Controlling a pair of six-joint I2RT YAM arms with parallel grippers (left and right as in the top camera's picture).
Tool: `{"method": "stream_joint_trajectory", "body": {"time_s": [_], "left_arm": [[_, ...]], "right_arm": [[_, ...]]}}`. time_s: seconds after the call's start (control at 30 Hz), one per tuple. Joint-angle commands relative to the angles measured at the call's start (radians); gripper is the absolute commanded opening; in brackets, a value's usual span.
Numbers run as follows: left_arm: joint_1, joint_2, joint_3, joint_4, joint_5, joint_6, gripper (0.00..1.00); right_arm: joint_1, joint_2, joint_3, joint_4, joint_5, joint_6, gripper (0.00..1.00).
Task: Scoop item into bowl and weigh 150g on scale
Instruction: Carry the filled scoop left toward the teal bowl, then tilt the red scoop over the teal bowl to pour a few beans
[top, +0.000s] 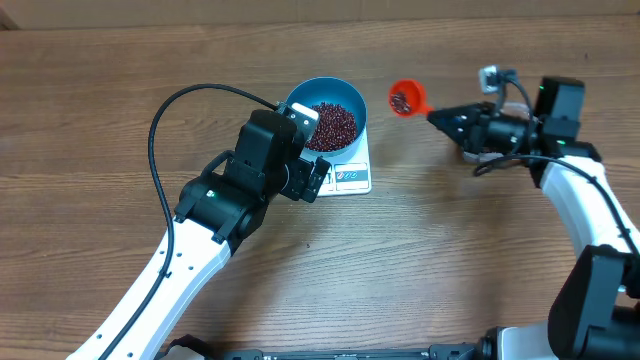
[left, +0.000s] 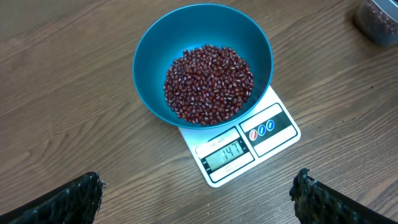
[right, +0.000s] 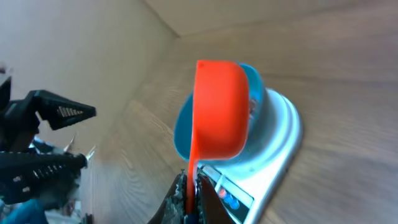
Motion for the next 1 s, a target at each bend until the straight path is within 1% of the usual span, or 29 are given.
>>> {"method": "stream_joint_trajectory", "body": {"time_s": [0.0,0.13,0.43,0.5,0.7,0.97], "left_arm": [[0.002,-0.019,0.002,0.003,0.009,0.008,0.99],[0.002,-0.019,0.002,0.003,0.009,0.008,0.99],[0.002,-0.019,0.002,0.003,0.009,0.008,0.99],[0.002,-0.019,0.002,0.003,0.009,0.008,1.00],[0.002,-0.019,0.002,0.003,0.009,0.008,1.00],[0.002,-0.019,0.002,0.003,0.009,0.008,1.00]], "right_arm": [[0.063,0.006,-0.002,0.062,0.018,0.047,0.04],[0.129,0.006,-0.002,0.106,0.104,0.047,0.04],[0.254,0.006,-0.002,0.142,0.364,0.030,0.04],[0.274,0.006,-0.002,0.143,0.391,-0.010,0.04],[0.312,0.006,-0.002,0.142,0.394,-0.227,0.04],[0.320,0.006,-0.002,0.143,0.394,-0.413,0.04]]}}
